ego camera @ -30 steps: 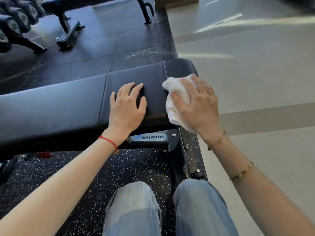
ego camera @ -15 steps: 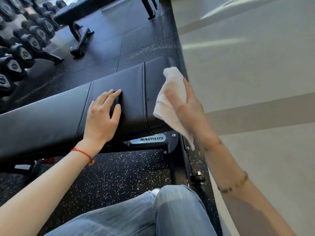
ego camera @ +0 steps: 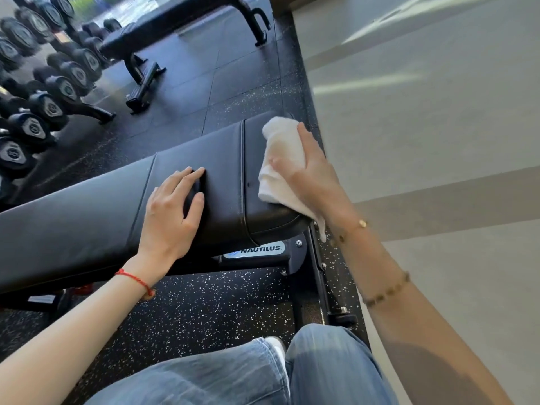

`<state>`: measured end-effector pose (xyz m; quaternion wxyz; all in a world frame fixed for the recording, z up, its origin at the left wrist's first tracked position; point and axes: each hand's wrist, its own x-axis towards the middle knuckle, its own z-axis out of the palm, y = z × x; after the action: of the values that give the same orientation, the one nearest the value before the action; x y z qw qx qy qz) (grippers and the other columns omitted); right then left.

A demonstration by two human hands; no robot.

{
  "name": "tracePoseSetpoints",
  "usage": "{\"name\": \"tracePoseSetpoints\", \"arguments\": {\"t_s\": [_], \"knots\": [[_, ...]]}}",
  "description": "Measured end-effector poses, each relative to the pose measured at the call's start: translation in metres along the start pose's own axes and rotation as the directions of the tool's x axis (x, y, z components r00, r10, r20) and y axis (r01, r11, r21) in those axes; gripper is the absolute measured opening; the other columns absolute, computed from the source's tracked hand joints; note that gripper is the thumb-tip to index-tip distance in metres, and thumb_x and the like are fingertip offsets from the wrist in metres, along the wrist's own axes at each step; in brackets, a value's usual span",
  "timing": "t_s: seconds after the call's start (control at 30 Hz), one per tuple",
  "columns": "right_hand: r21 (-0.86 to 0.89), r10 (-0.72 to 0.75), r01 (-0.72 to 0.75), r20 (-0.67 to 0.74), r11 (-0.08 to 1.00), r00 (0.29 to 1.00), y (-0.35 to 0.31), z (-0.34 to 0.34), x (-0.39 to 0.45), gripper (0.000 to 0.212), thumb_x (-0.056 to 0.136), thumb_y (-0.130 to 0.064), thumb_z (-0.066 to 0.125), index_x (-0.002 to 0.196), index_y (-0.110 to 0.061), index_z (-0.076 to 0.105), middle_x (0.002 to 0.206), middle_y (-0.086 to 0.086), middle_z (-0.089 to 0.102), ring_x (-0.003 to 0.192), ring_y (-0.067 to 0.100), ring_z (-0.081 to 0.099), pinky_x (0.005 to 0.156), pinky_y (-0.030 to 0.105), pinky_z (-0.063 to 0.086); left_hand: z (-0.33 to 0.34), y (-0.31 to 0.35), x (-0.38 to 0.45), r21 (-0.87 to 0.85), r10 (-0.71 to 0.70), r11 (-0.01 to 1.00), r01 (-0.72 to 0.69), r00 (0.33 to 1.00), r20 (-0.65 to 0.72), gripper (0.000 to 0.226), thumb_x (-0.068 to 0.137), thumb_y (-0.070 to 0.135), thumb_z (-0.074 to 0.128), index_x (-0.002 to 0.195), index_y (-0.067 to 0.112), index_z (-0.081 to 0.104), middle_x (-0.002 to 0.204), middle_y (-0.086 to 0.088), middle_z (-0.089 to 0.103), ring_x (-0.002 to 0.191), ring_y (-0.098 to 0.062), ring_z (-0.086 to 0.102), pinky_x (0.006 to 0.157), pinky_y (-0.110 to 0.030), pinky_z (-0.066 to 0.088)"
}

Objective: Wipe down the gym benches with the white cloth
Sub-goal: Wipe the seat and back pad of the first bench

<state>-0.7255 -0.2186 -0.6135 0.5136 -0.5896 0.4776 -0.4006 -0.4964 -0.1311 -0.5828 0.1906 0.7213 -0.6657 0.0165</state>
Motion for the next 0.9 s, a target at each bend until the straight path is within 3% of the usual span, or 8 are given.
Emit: {"name": "tracePoseSetpoints", "arguments": {"t_s": [0.07,0.13,0.23,0.33,0.5,0.7,0.9], "knots": [[-0.080,-0.067,0.066,-0.003,0.995,0.998,0.003,0.002,-0.025,0.076,0.094,-0.041,0.060,0.157,-0.030,0.019,0.166,-0.008,0.012,0.150,0.010,0.015,0.118,0.022,0.010,0.000,0.000,0.000,0.005,-0.001,1.000,0.001,1.000,-0.002,0.048,0.095,0.032,0.042,0.140,0.019,0.052,0.144,-0.005,0.051,0.137,-0.023,0.044,0.113,-0.052,0.034],[-0.223,-0.159,0.158,0.015,0.962,0.987,0.001,0.002,-0.043,0.073,0.094,-0.042,0.060,0.156,-0.027,0.024,0.167,-0.003,0.008,0.153,0.017,0.007,0.124,0.030,0.006,0.000,0.000,0.000,0.009,-0.006,1.000,0.006,1.000,0.002,0.048,0.095,0.033,0.042,0.141,0.020,0.051,0.145,-0.005,0.050,0.138,-0.023,0.043,0.114,-0.052,0.033],[-0.545,-0.318,0.338,0.135,0.767,0.938,-0.005,0.002,-0.053,0.065,0.096,-0.048,0.052,0.153,-0.022,0.033,0.165,0.004,0.015,0.152,0.033,0.000,0.124,0.043,0.000,0.000,-0.001,0.000,0.016,-0.003,1.000,0.003,1.000,0.000,0.049,0.095,0.033,0.042,0.141,0.020,0.050,0.146,-0.004,0.050,0.138,-0.023,0.042,0.114,-0.052,0.032],[-0.697,-0.273,0.407,0.302,0.590,0.913,-0.017,0.003,-0.036,0.066,0.097,-0.058,0.036,0.155,-0.028,0.028,0.166,0.001,0.014,0.153,0.033,-0.002,0.123,0.045,-0.005,0.000,-0.001,0.000,0.019,-0.014,1.000,0.014,1.000,0.001,0.049,0.096,0.034,0.042,0.142,0.021,0.049,0.147,-0.003,0.049,0.139,-0.023,0.041,0.114,-0.053,0.031],[-0.769,-0.167,0.484,0.459,0.417,0.873,-0.043,0.025,0.019,0.063,0.102,-0.059,0.022,0.158,-0.031,0.015,0.167,-0.002,0.008,0.154,0.023,-0.001,0.124,0.043,-0.007,0.000,-0.001,0.000,0.018,-0.029,0.999,0.030,1.000,-0.007,0.044,0.098,0.026,0.050,0.142,0.021,0.049,0.148,-0.004,0.048,0.140,-0.024,0.040,0.115,-0.054,0.030],[-0.755,-0.206,0.523,0.482,0.394,0.851,-0.039,0.024,-0.002,0.062,0.102,-0.056,0.019,0.158,-0.029,0.015,0.167,-0.003,0.010,0.154,0.021,0.001,0.124,0.041,-0.005,-0.001,0.000,-0.002,-0.013,-0.072,0.997,0.072,0.997,-0.016,0.046,0.097,0.028,0.050,0.142,0.022,0.049,0.149,0.001,0.046,0.143,-0.019,0.036,0.120,-0.051,0.022],[-0.644,-0.314,0.566,0.473,0.515,0.823,-0.037,0.013,-0.022,0.054,0.101,-0.051,0.039,0.148,-0.026,0.043,0.156,-0.006,0.039,0.149,0.018,0.027,0.123,0.040,0.012,0.002,-0.004,-0.001,-0.029,-0.073,0.997,0.072,0.997,-0.032,0.047,0.095,0.032,0.051,0.141,0.021,0.049,0.150,0.002,0.045,0.144,-0.017,0.034,0.121,-0.049,0.019]]}}
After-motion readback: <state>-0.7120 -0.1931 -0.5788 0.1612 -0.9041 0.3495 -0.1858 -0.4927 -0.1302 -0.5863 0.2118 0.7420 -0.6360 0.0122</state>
